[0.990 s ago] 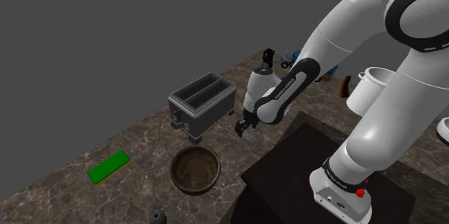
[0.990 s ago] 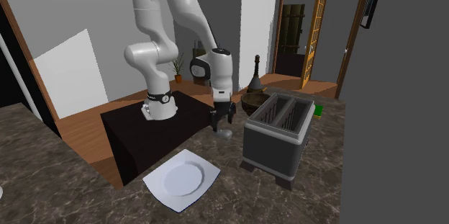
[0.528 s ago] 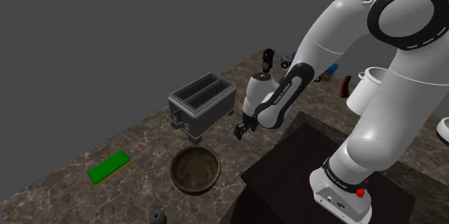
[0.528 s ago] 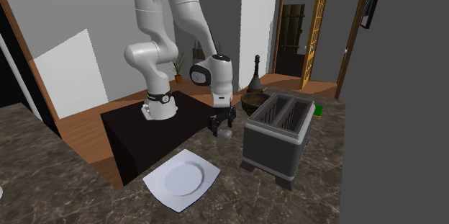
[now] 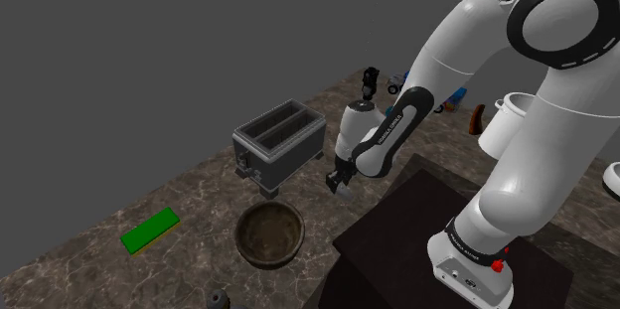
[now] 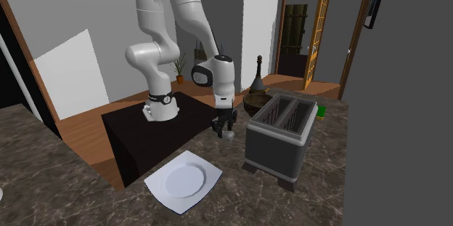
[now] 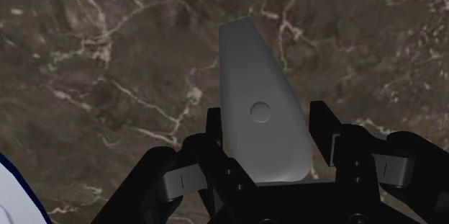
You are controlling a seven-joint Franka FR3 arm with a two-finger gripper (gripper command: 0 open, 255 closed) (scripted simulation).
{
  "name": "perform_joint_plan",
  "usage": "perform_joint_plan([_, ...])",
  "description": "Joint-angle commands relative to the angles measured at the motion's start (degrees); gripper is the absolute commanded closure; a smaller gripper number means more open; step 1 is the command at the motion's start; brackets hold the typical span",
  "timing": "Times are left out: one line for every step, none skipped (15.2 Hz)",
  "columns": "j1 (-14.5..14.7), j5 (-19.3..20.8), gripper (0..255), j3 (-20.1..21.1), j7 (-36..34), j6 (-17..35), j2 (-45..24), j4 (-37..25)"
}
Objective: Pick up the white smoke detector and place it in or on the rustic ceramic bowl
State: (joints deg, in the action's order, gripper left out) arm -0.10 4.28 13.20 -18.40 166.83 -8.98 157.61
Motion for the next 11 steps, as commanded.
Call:
perform_joint_plan([0.00, 0.00, 255, 0.00, 0.00, 0.00, -0.02, 0.01])
perform_joint_plan([0.00, 0.00, 255, 0.00, 0.00, 0.00, -0.02, 0.00])
perform_joint_plan([0.01, 0.01, 255, -0.01, -0.01, 0.00, -0.03, 0.00])
perform_joint_plan([0.00, 0.00, 255, 0.00, -0.01, 0.00, -0.02, 0.01])
perform_joint_plan([0.01, 0.00, 255, 0.00, -0.01, -0.01, -0.02, 0.01])
perform_joint_plan([0.00, 0.01, 255, -0.01, 0.00, 0.01, -0.03, 0.01])
perform_joint_plan([-0.38, -0.96, 255, 0.61, 0.69, -0.91, 1.09, 0.18])
perform_joint_plan([-0.72, -1.93, 255, 1.18, 1.37, -1.85, 2.21, 0.33])
perform_joint_plan([-0.96, -2.90, 255, 1.66, 2.05, -2.80, 3.33, 0.47])
perform_joint_plan([-1.15, -3.84, 255, 2.06, 2.71, -3.76, 4.44, 0.58])
perform_joint_plan([-1.25, -4.74, 255, 2.37, 3.34, -4.74, 5.55, 0.68])
